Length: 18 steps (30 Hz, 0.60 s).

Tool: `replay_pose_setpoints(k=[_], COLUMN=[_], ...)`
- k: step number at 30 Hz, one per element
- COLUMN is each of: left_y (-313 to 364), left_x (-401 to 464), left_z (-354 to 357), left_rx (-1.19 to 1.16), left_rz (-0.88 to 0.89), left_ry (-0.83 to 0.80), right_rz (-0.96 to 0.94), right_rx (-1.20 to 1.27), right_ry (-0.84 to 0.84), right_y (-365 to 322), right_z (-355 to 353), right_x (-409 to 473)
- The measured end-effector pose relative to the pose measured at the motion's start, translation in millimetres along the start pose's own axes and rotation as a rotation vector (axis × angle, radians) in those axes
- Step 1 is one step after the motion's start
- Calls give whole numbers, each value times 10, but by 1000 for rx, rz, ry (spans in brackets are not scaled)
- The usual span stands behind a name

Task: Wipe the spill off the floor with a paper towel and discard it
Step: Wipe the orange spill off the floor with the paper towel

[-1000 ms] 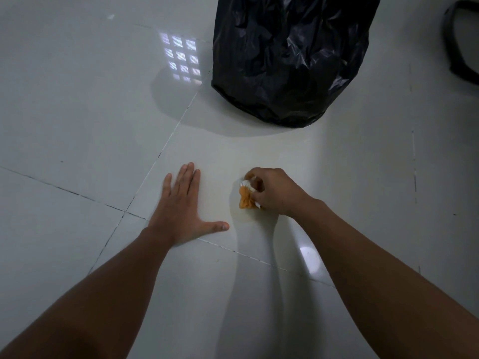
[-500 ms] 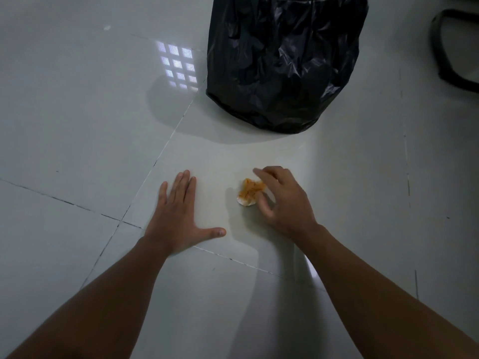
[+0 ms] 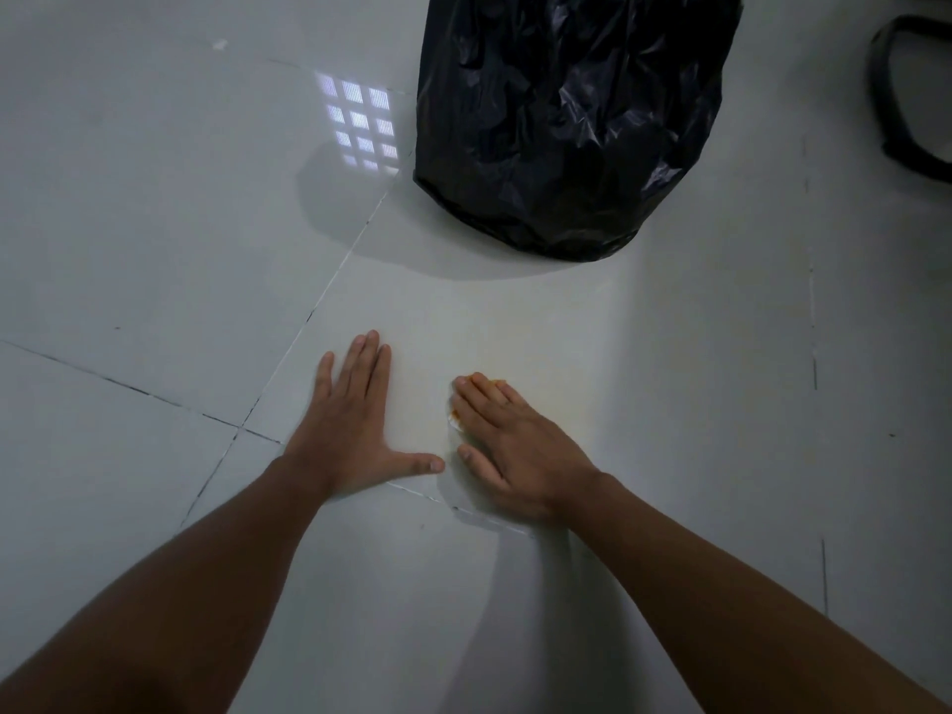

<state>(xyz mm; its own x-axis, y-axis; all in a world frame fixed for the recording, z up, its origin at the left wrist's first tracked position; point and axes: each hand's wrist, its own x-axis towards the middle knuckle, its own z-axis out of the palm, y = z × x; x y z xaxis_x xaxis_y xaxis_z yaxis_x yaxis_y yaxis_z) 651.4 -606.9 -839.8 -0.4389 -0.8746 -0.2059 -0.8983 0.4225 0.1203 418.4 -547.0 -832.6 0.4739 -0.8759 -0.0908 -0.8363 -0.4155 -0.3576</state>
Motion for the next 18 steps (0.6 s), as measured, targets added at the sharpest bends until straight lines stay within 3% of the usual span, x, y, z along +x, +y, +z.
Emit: replay_pose_setpoints(k=[13, 18], left_y=[-47, -25], left_x=[-4, -19], left_z=[-110, -141], left_rx=[3, -24], left_rz=[31, 16], left_ry=[-105, -116], right_rz=[-102, -23], right_rx=[-26, -66], right_ry=[-57, -21], right_y=[-162, 65], right_z=[66, 49], right_x=[-199, -573])
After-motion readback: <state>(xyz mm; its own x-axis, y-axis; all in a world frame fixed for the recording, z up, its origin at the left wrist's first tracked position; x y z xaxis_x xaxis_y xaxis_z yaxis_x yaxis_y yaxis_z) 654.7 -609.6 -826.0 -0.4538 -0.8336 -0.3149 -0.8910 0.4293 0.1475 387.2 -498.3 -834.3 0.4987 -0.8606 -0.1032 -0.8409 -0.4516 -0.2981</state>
